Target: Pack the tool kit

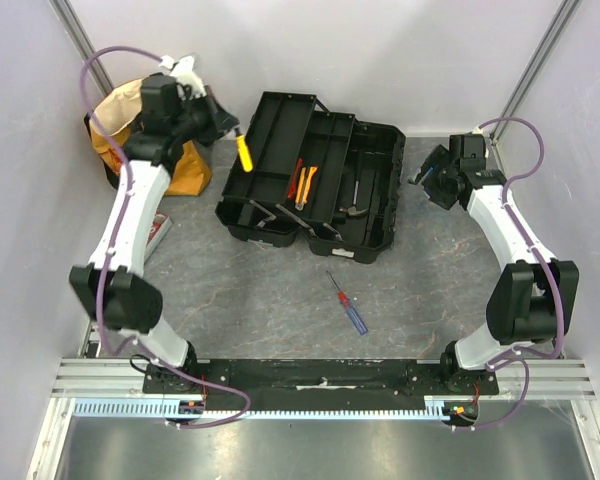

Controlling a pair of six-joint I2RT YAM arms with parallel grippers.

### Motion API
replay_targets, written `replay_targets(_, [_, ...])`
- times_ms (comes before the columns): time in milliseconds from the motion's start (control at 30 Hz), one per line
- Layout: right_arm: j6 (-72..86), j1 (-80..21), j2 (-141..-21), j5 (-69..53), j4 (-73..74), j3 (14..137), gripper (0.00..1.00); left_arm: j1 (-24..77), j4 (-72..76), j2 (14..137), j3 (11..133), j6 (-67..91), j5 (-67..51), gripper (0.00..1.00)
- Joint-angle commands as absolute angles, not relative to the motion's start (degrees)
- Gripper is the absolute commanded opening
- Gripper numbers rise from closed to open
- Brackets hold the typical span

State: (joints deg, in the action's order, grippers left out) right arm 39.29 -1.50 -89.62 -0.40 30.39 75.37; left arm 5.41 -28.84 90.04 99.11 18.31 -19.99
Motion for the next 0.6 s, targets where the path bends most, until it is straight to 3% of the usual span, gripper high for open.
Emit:
replay_targets(0, [35.9,-1.8,-86.8,-3.7,28.7,75.1,0.75,8.9,-22.2,101.5,109.6,16.3,-23.6,0.02])
replay_targets(233, [27.2,-3.1,-82.5,-13.5,32.4,73.4,0.77,13.9,-30.8,119.9,131.2,15.2,-20.4,0.02])
replay_targets(400, [17.3,-8.6,-77.1,-25.9,30.3,68.4,0.78,14.6,-32.0,123.9,131.7,12.8,-18.6,0.02])
replay_targets(567, [11.3,-19.4,-75.2,-23.8,31.7,65.0,0.81,15.8,-32.3,125.8,130.3,10.5,-16.6,0.18])
